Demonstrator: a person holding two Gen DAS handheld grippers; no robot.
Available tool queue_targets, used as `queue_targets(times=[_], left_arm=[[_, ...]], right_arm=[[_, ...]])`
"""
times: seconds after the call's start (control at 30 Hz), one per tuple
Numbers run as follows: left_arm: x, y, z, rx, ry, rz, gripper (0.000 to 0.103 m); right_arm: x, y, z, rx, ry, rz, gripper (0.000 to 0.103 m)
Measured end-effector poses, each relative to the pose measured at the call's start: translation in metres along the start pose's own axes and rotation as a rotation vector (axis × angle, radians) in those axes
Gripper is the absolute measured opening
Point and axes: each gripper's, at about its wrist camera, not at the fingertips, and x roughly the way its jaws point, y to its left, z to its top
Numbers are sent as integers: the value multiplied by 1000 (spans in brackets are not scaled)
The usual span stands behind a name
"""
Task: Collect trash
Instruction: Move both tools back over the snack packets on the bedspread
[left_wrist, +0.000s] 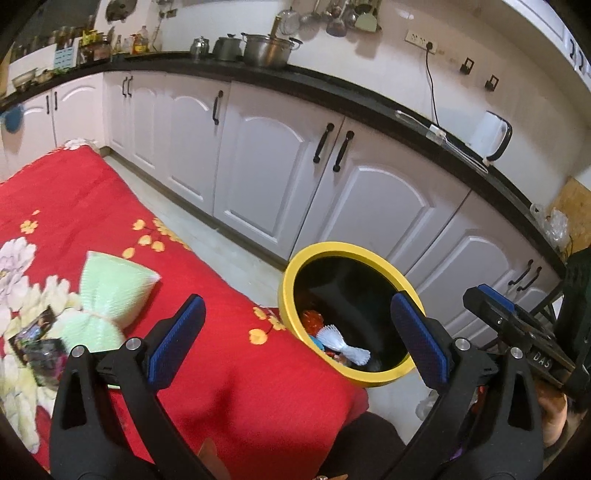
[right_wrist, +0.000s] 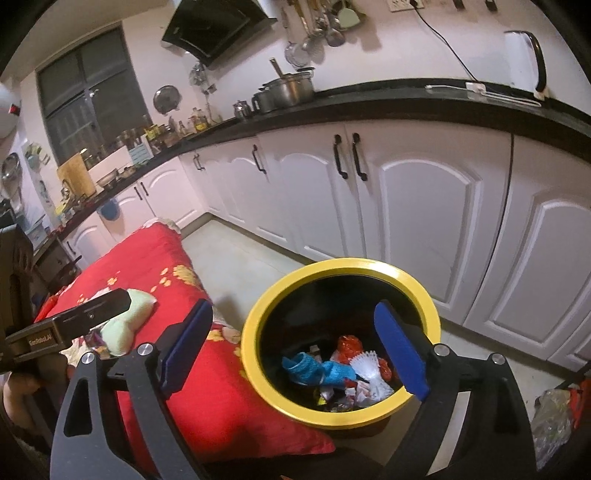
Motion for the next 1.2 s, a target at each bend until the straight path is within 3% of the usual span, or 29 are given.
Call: queue_targets(times=[0.53, 1.2], left_arm=[[-55, 52, -17, -66, -72, 61, 92], [-102, 143, -32, -184, -123, 202, 92]], right_arm=[[-5, 70, -11, -91, 13, 87, 90], [18, 168, -32, -230, 93, 215, 91]])
